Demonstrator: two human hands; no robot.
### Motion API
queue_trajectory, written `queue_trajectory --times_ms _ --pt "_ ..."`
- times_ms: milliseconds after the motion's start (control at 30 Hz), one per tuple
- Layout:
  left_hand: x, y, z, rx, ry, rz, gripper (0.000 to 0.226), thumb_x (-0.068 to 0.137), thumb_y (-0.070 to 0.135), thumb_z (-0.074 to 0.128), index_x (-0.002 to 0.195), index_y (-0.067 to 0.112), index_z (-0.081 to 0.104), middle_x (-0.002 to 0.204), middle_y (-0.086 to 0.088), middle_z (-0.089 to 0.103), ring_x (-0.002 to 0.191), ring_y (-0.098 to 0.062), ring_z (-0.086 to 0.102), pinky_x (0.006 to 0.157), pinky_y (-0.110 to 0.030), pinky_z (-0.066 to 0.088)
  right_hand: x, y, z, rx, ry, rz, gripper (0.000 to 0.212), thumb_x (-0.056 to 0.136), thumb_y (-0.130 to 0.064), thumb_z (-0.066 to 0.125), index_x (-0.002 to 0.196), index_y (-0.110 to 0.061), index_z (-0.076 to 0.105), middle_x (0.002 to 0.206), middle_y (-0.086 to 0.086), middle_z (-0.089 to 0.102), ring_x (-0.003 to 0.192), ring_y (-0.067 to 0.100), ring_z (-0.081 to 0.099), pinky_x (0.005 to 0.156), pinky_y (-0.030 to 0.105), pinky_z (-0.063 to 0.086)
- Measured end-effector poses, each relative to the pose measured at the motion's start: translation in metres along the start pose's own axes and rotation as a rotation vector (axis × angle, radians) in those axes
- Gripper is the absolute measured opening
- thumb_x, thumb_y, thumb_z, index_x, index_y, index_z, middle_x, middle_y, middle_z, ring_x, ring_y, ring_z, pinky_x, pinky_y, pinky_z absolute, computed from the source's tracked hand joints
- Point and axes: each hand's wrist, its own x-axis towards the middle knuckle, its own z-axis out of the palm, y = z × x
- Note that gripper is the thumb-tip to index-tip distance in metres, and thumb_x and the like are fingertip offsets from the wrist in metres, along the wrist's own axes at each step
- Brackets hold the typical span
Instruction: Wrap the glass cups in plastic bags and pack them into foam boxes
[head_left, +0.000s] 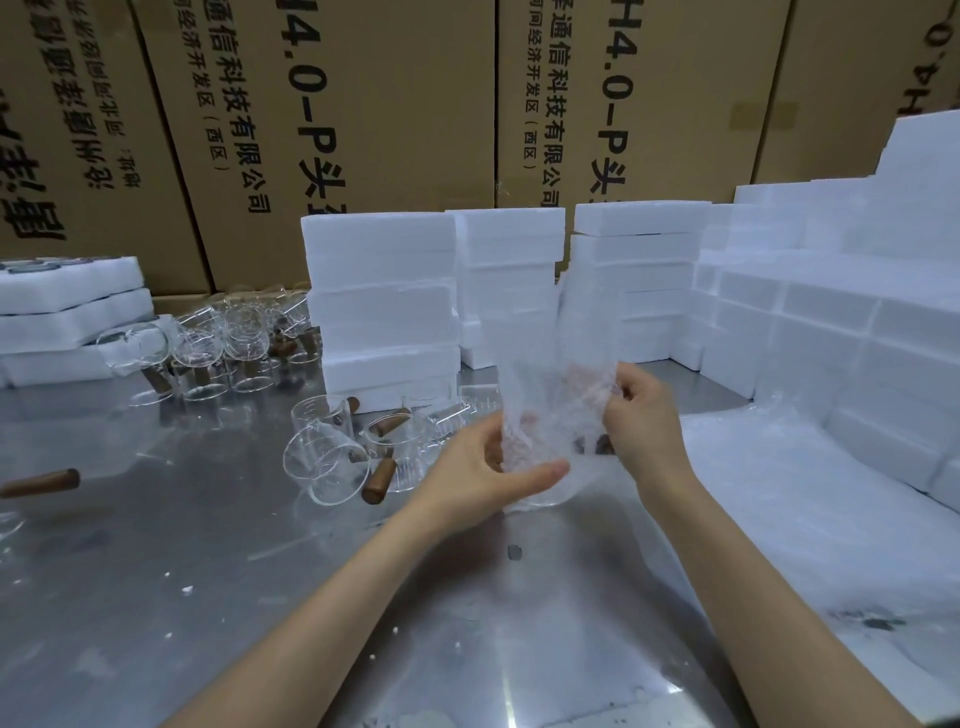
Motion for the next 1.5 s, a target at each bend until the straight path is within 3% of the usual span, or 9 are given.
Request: queue_trajectory --times_ms 167,267,400,533,733,933,1200,1367,1500 --pt "0.000 -0.007 -0.001 0.051 -0.030 -0.035 0.045 0.073 0.036 0.077 0.114 0.024 0.063 0.102 0.014 0.072 0.094 -0.001 0.068 0.079 -0.017 0.051 -0.007 0.000 0.005 -0.031 -0.115 0.015 0.036 0.077 0.006 0.046 0.073 -0.022 0.067 0.054 -0.013 0.063 0.045 -0.002 0.053 0.041 0.013 0.039" --pt "-0.001 -0.007 0.001 0.102 -0.014 -0.019 0.050 0.074 0.039 0.073 0.120 0.024 0.060 0.111 0.013 0.069 0.103 -0.002 0.063 0.089 -0.024 0.050 -0.007 0.001 0.004 -0.081 -0.169 0.017 0.030 0.076 0.005 0.048 0.073 -0.018 0.068 0.055 -0.009 0.064 0.046 0.001 0.053 0.044 0.015 0.040" --pt "-0.001 -0.003 0.008 0.081 -0.059 0.034 0.049 0.087 0.024 0.069 0.132 0.016 0.052 0.129 0.004 0.060 0.122 -0.007 0.053 0.105 -0.027 0.041 -0.006 0.003 0.004 -0.088 -0.194 0.009 0.047 0.086 -0.014 0.054 0.040 -0.023 0.050 0.044 -0.011 0.045 0.041 0.005 0.037 0.045 0.018 0.030" --pt "-0.002 0.003 0.013 -0.002 -0.081 0.023 0.027 0.094 0.009 0.058 0.121 0.012 0.058 0.115 0.012 0.063 0.106 0.014 0.055 0.087 -0.003 0.038 -0.007 0.005 0.008 -0.193 -0.240 0.024 0.051 0.085 -0.019 0.052 0.035 -0.022 0.039 0.039 -0.011 0.033 0.040 0.005 0.028 0.048 0.022 0.025" --pt "-0.002 0.001 0.014 -0.222 -0.010 -0.079 0.021 0.093 0.012 0.060 0.112 0.017 0.066 0.107 0.009 0.071 0.103 0.000 0.064 0.086 -0.011 0.046 -0.010 0.004 0.011 -0.296 -0.326 0.018 0.037 0.092 -0.022 0.042 0.056 -0.013 0.037 0.060 0.005 0.039 0.061 0.018 0.034 0.064 0.033 0.035" --pt "0.002 -0.002 0.014 -0.193 0.071 -0.086 0.021 0.086 0.013 0.070 0.106 0.019 0.069 0.100 0.010 0.074 0.096 -0.001 0.067 0.076 -0.011 0.048 -0.011 0.006 0.012 -0.403 -0.247 -0.049 0.053 0.094 -0.035 0.047 0.047 -0.020 0.026 0.048 -0.002 0.029 0.053 0.018 0.034 0.056 0.031 0.028" --pt "0.006 -0.001 0.011 -0.134 0.132 -0.071 0.028 0.066 0.017 0.073 0.090 0.029 0.066 0.080 0.021 0.072 0.079 0.007 0.066 0.069 -0.010 0.050 -0.003 -0.001 0.002 0.033 -0.356 -0.015 0.016 0.083 -0.041 0.067 0.096 -0.033 0.065 0.095 -0.013 0.070 0.088 -0.002 0.063 0.061 0.009 0.047" --pt "0.006 0.010 0.018 -0.022 0.051 -0.006 0.029 0.071 0.035 0.063 0.099 0.032 0.072 0.101 0.001 0.073 0.094 -0.008 0.066 0.086 -0.036 0.052 -0.003 0.007 0.001 -0.151 -0.458 -0.011 0.015 0.080 -0.008 0.068 0.085 -0.021 0.073 0.077 -0.011 0.068 0.065 -0.004 0.056 0.063 0.018 0.046" --pt "0.001 0.006 0.014 -0.011 0.061 -0.023 0.052 0.060 0.027 0.061 0.109 0.012 0.067 0.111 -0.016 0.068 0.105 -0.027 0.063 0.091 -0.042 0.048 -0.006 0.006 0.000 -0.295 -0.477 0.002 0.021 0.057 -0.025 0.058 0.070 -0.036 0.071 0.066 -0.020 0.064 0.059 -0.008 0.051 0.061 0.009 0.039"
